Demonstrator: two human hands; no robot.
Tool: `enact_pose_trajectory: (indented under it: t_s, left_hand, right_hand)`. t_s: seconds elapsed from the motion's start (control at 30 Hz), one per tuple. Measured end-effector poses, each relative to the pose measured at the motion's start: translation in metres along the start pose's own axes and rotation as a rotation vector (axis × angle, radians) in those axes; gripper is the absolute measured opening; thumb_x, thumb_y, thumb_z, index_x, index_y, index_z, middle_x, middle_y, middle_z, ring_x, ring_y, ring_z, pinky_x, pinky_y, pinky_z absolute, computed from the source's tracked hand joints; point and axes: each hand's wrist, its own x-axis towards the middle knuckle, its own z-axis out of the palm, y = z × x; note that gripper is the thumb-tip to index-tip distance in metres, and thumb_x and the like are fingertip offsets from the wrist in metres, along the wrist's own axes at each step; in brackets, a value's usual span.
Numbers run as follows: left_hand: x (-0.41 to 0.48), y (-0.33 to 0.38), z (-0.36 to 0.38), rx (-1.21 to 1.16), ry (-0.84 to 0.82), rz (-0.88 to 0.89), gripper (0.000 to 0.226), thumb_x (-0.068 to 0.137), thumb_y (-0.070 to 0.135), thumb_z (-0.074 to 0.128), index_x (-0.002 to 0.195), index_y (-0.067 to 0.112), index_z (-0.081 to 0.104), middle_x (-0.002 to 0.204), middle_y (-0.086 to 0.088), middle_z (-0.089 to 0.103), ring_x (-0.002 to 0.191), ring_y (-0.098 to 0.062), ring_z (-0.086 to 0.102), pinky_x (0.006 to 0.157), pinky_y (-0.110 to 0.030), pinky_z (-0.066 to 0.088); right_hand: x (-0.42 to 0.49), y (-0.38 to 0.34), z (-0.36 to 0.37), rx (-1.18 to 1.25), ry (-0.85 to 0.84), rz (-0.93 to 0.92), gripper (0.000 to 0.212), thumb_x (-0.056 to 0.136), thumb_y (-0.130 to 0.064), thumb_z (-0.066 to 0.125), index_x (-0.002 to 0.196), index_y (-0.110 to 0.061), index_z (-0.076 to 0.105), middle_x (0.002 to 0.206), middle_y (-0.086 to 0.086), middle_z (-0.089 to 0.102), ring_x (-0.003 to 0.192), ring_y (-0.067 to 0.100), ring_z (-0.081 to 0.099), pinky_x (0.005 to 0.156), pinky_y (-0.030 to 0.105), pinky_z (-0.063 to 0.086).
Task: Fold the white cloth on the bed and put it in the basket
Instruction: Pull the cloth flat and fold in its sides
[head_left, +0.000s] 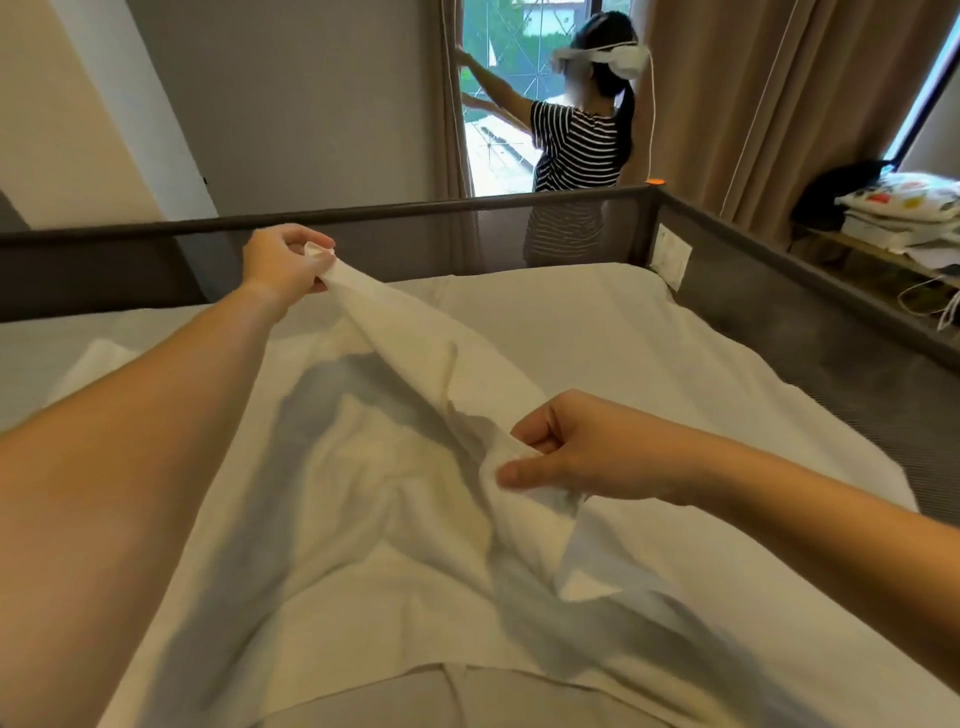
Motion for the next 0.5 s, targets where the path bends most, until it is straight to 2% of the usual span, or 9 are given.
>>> enact_pose_trajectory:
  t_s: [0.07,0.13,0.27,0.4,0.5]
  left_hand:
    - [0.003,-0.006,-0.02,0.007,-0.008,0.029,0.016,0.096,0.011,0.076,0.111,0.016,0.079,0.116,-0.005,0.073,0.1,-0.018,0.072,0.067,-0.025,0.065]
    - [0.006,-0.012,-0.039,0.005,-0.017,0.055,0.017,0.097,0.01,0.074,0.113,0.014,0.078,0.114,-0.004,0.071,0.094,-0.012,0.07,0.057,-0.016,0.06]
    - [0.016,-0.028,-0.082,-0.009,-0.012,0.059,0.026,0.098,0.008,0.073,0.123,0.012,0.074,0.113,-0.004,0.07,0.093,-0.015,0.07,0.061,-0.021,0.061]
    - [0.017,-0.043,-0.126,0.003,0.024,0.017,0.03,0.098,0.009,0.073,0.127,0.012,0.07,0.113,-0.003,0.072,0.1,-0.02,0.071,0.064,-0.025,0.062]
    - [0.011,-0.059,-0.159,-0.018,0.062,-0.011,0.025,0.098,0.007,0.072,0.123,0.007,0.071,0.111,-0.006,0.073,0.104,-0.025,0.074,0.058,-0.022,0.062]
  right_hand:
    - [0.013,-0.018,0.018,0.01,0.011,-0.008,0.043,0.098,-0.038,0.074,0.11,0.004,0.076,0.106,0.028,0.072,0.08,0.035,0.07,0.081,0.041,0.064]
    - [0.026,-0.035,0.036,0.007,0.027,-0.001,0.047,0.097,-0.039,0.075,0.111,0.005,0.074,0.112,0.03,0.07,0.095,0.045,0.07,0.089,0.051,0.064]
    - [0.046,-0.072,0.071,0.033,0.011,-0.021,0.028,0.098,-0.036,0.074,0.107,-0.011,0.084,0.102,0.009,0.082,0.095,0.033,0.076,0.091,0.045,0.065]
    - [0.06,-0.1,0.105,0.006,-0.019,-0.062,0.038,0.098,-0.041,0.073,0.107,-0.005,0.081,0.104,0.021,0.077,0.096,0.043,0.072,0.091,0.051,0.063]
    - [0.069,-0.117,0.123,0.012,-0.121,-0.099,0.031,0.101,-0.037,0.07,0.114,-0.011,0.082,0.104,0.006,0.082,0.093,0.029,0.078,0.093,0.044,0.065]
